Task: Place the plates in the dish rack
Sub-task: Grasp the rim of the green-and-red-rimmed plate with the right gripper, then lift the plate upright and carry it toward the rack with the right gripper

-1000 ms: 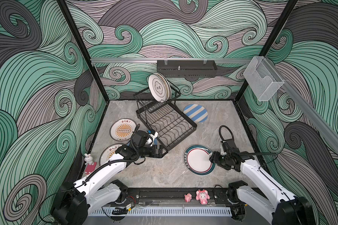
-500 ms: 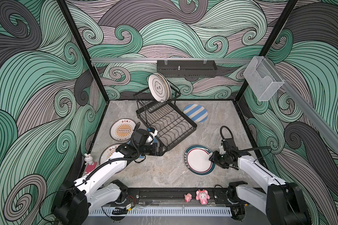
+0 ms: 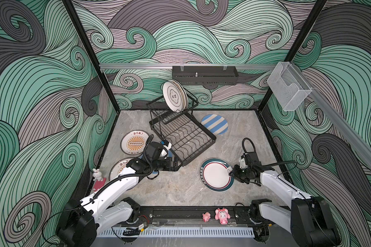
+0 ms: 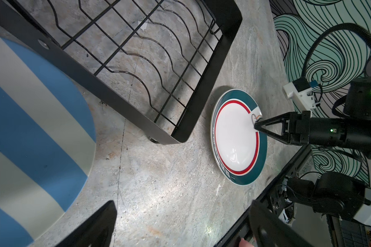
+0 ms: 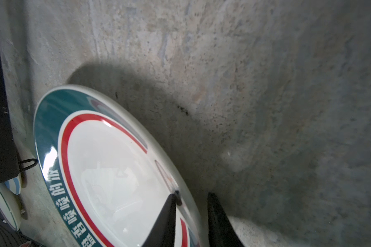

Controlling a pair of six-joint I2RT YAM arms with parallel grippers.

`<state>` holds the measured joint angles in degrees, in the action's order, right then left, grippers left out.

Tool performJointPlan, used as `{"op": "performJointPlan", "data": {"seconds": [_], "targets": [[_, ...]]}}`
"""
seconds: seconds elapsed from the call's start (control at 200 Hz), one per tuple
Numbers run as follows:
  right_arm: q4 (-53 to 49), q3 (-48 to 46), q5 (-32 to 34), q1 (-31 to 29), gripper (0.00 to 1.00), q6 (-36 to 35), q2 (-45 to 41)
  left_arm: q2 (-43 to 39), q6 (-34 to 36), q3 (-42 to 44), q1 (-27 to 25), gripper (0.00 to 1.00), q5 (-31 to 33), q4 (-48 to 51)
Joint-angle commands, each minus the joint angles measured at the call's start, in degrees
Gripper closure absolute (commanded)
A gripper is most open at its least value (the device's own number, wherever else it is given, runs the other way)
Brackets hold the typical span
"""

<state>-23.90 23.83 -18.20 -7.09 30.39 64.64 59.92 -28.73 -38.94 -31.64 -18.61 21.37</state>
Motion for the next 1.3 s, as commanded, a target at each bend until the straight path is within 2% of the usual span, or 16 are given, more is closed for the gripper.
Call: {"op": "performJointPlan", "data": {"seconds": [0.0,0.12,0.285,0.695,0.861,1.106,1.291], "targets": [[-0.51,-1.23,0.29,0.14,0.79,0.06,0.92,-1.10,0.86,-2.28,-0.09,0.02,1.03,1.50],[-1.20,0.07,-2.32,0.11,0.84,-0.08,0.00,-1.46,1.02,-2.57,-0.09,0.02,1.03,2.10],[-3.14,1.59,-2.20,0.12,0.99,-0.16,-4.85,-2.48,1.22,-2.84,-0.11,0.02,1.88,2.73],[-10.32,6.34,-2.17,0.14,1.00,-4.22,-14.09,-5.22,2.48,-2.89,-0.09,0.01,4.26,3.13],[-13.91,11.94,-1.14,0.15,1.00,-6.08,-16.82,-6.54,2.55,-4.32,0.14,0.01,8.19,5.55],[-17.31,24.95,0.80,0.10,1.00,-8.17,-15.11,-3.93,4.26,-11.30,5.68,0.01,4.99,12.89],[-17.09,37.99,4.04,-1.24,1.00,-9.29,-10.62,-5.09,7.68,-14.87,14.10,0.02,0.25,16.24]]}}
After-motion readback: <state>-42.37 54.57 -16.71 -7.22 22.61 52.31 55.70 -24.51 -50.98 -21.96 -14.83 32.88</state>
